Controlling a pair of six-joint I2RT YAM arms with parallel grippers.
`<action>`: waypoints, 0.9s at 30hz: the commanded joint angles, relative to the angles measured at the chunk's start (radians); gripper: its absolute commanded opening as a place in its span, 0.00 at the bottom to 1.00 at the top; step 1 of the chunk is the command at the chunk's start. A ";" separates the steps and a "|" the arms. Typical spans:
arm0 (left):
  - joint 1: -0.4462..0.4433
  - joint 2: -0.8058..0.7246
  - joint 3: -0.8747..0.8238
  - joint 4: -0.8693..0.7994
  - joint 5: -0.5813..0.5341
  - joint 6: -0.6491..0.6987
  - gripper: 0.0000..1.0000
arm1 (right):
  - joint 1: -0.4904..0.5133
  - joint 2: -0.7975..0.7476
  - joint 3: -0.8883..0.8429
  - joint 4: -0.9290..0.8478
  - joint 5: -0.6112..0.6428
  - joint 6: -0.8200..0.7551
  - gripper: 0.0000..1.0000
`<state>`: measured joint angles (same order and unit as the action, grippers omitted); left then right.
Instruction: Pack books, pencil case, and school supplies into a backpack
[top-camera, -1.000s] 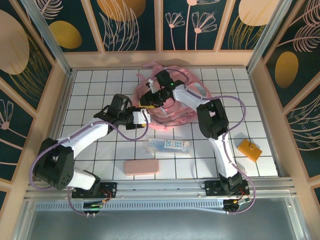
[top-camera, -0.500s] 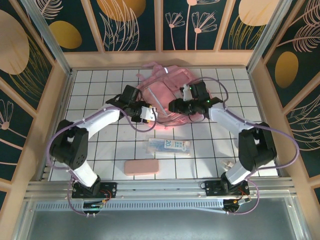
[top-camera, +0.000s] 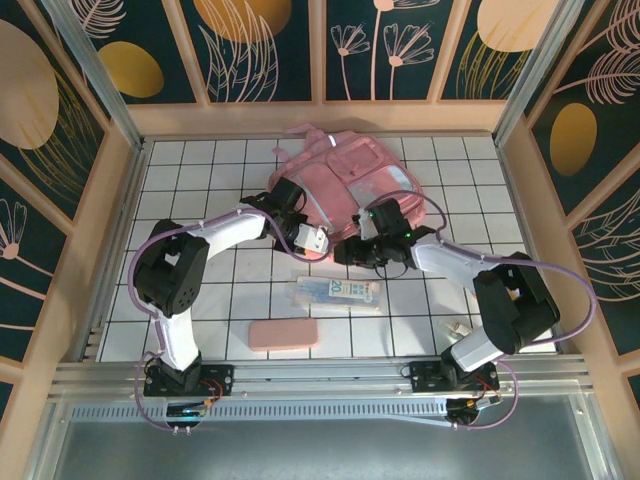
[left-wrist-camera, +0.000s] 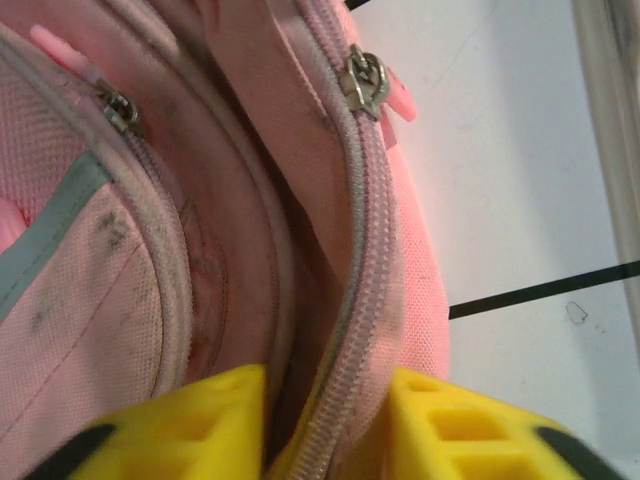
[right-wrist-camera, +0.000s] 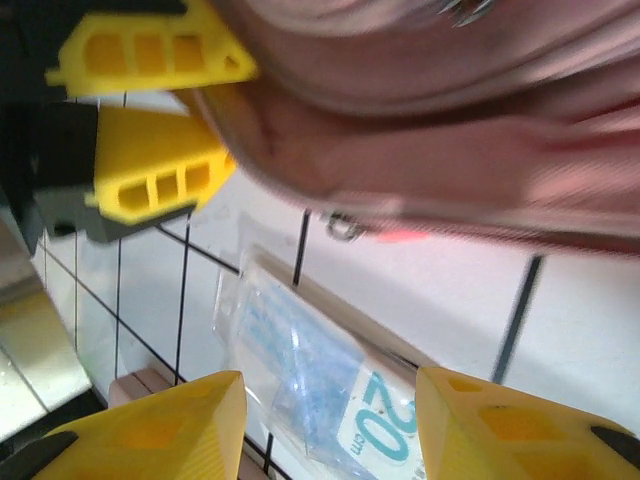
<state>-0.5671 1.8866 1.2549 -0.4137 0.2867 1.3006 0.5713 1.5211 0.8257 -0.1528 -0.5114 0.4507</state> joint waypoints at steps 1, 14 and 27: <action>0.000 0.017 -0.006 0.052 -0.006 -0.028 0.20 | 0.035 0.006 -0.042 0.140 0.040 -0.039 0.48; -0.004 -0.129 -0.063 0.117 0.146 -0.083 0.00 | -0.004 0.072 -0.141 0.433 0.084 -0.208 0.50; -0.005 -0.139 -0.078 0.115 0.198 -0.088 0.00 | -0.018 0.087 -0.160 0.568 -0.124 -0.206 0.37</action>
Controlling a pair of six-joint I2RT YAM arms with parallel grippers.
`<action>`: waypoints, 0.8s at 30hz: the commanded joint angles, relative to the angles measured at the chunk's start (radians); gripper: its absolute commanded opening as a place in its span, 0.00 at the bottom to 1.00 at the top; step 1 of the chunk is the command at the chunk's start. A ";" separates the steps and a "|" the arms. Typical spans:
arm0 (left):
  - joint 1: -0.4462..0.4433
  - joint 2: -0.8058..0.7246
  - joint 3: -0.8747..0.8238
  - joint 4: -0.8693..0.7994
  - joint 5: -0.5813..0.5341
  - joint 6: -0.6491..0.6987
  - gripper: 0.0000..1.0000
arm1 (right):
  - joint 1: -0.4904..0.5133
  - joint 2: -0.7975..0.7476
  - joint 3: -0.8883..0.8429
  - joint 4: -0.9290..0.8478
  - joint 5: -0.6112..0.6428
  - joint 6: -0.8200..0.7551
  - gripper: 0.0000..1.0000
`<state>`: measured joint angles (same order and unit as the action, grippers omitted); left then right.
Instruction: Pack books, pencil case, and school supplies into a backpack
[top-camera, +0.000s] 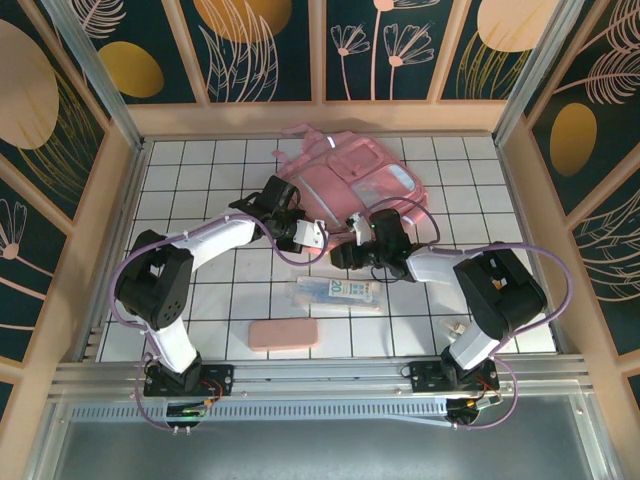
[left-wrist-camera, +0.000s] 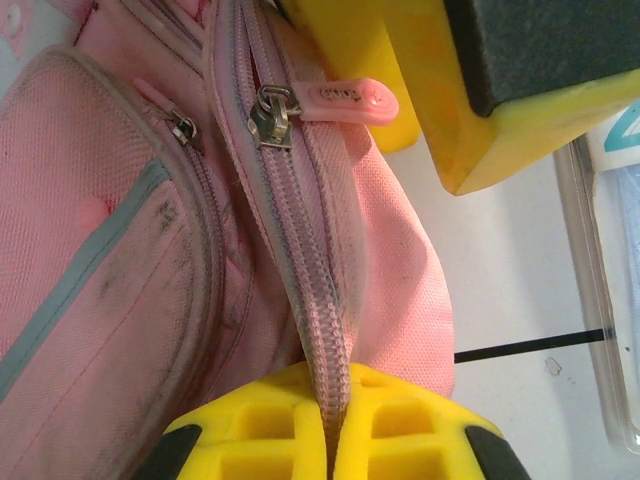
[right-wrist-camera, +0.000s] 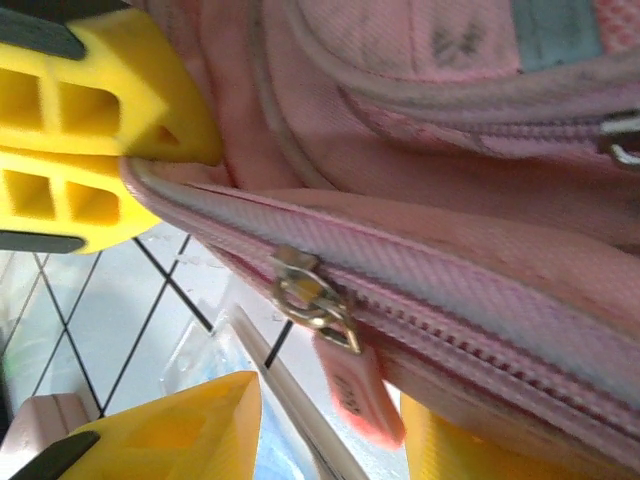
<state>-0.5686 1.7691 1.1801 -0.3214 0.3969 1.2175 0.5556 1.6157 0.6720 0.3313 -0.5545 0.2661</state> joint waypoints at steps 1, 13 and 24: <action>-0.003 -0.022 -0.003 0.022 0.086 -0.006 0.00 | -0.003 -0.011 -0.007 0.079 -0.086 -0.023 0.34; 0.013 -0.049 -0.039 0.045 0.051 -0.046 0.00 | -0.086 -0.047 -0.012 -0.116 0.035 -0.039 0.00; 0.026 -0.115 -0.095 0.062 0.073 -0.062 0.00 | -0.114 -0.136 -0.084 -0.135 0.032 -0.057 0.00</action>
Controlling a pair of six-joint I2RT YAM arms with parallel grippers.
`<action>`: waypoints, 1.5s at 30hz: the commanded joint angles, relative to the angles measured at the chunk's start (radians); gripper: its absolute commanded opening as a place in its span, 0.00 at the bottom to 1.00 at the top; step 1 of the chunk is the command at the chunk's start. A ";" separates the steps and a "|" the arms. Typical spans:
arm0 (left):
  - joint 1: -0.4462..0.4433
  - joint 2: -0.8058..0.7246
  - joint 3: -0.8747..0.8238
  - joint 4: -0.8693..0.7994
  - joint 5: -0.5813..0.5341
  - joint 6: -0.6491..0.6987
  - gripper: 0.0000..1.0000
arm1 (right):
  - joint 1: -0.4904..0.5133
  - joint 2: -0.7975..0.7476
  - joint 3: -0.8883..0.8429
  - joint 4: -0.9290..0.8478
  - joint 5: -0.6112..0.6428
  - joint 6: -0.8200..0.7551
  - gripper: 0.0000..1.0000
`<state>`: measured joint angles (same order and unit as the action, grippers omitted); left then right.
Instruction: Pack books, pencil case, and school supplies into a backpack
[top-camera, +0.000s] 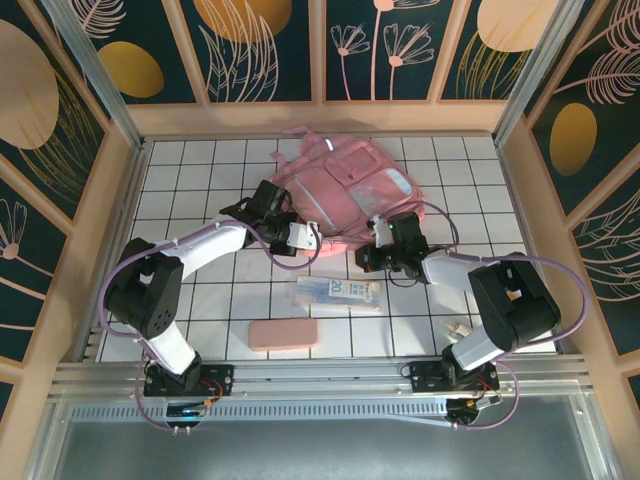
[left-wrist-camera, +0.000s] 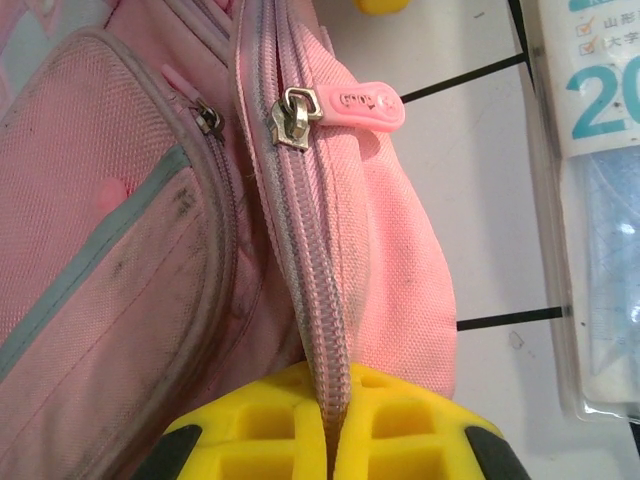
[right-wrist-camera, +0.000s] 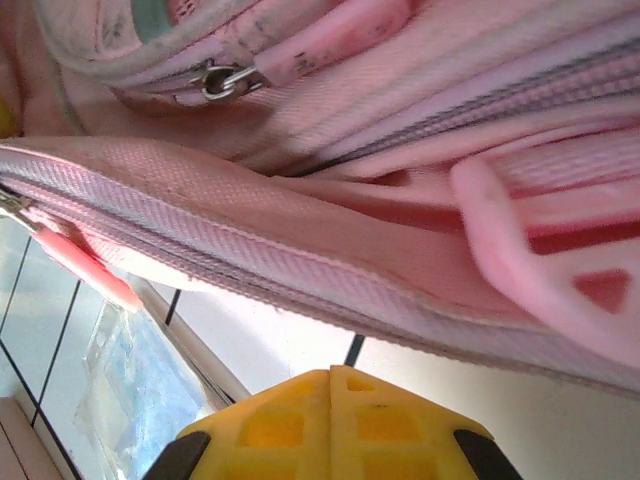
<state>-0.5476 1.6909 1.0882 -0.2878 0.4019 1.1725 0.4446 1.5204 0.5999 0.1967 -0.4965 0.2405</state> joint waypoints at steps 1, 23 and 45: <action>0.005 -0.033 0.004 0.022 0.088 -0.027 0.00 | 0.005 -0.048 -0.018 0.026 -0.088 -0.054 0.13; 0.007 -0.017 0.041 -0.036 0.302 -0.051 0.00 | 0.039 0.044 0.101 0.094 -0.230 -0.064 0.50; 0.013 -0.047 -0.004 0.053 0.299 -0.138 0.00 | 0.042 0.043 0.054 0.205 -0.344 0.026 0.26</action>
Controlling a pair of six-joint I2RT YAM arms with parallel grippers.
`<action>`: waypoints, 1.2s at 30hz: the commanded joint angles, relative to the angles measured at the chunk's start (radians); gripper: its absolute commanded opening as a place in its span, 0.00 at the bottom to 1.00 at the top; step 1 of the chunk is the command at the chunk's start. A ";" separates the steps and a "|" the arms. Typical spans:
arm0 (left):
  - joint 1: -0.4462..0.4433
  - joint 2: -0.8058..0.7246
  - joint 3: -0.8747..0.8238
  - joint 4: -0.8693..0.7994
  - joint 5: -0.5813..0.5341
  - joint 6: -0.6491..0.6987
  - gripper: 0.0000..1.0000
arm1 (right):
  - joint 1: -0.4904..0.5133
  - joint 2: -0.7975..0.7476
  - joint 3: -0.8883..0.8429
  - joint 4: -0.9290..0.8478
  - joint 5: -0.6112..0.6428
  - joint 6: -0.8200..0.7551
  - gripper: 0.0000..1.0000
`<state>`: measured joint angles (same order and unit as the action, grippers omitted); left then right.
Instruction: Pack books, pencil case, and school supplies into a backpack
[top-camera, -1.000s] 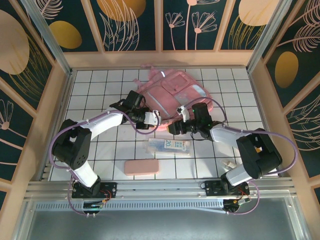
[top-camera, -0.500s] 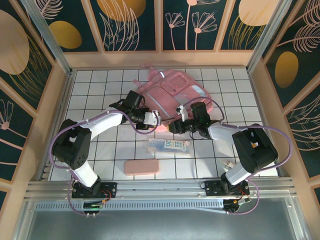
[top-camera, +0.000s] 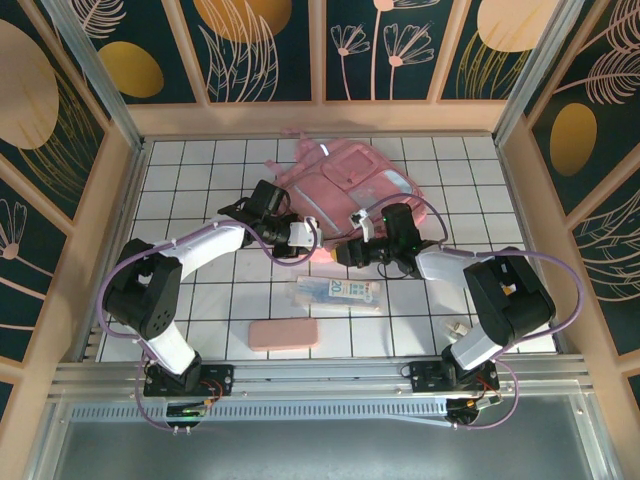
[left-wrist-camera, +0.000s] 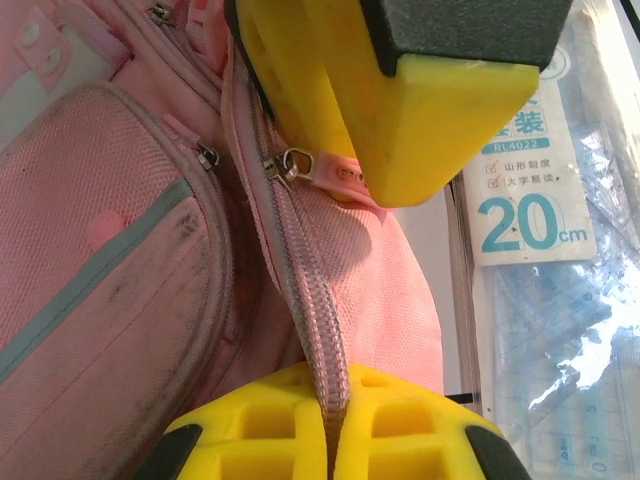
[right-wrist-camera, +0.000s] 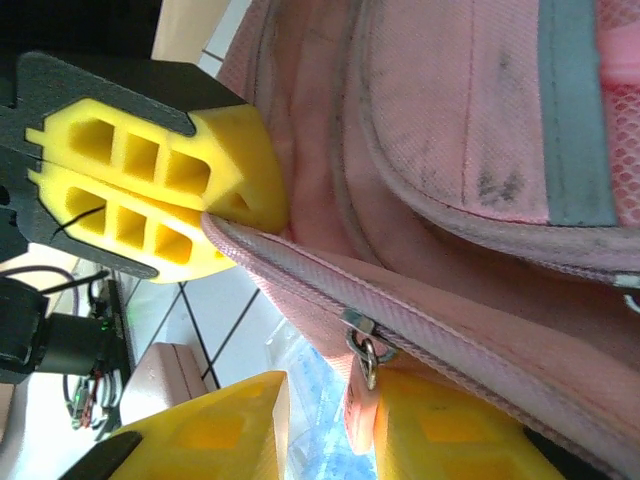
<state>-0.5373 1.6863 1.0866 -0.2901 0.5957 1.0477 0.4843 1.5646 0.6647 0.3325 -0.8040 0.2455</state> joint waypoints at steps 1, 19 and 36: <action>0.002 -0.043 -0.004 0.055 0.106 -0.014 0.00 | 0.002 0.002 -0.010 0.071 -0.018 0.029 0.25; 0.003 -0.031 -0.009 0.083 0.115 -0.065 0.00 | 0.091 0.026 0.001 0.076 0.209 0.129 0.31; 0.004 -0.075 -0.078 0.127 0.010 -0.050 0.00 | 0.069 0.008 0.056 -0.276 0.552 0.115 0.00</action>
<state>-0.5301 1.6825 1.0321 -0.2295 0.5709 0.9813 0.5758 1.5909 0.7052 0.2554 -0.4698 0.3771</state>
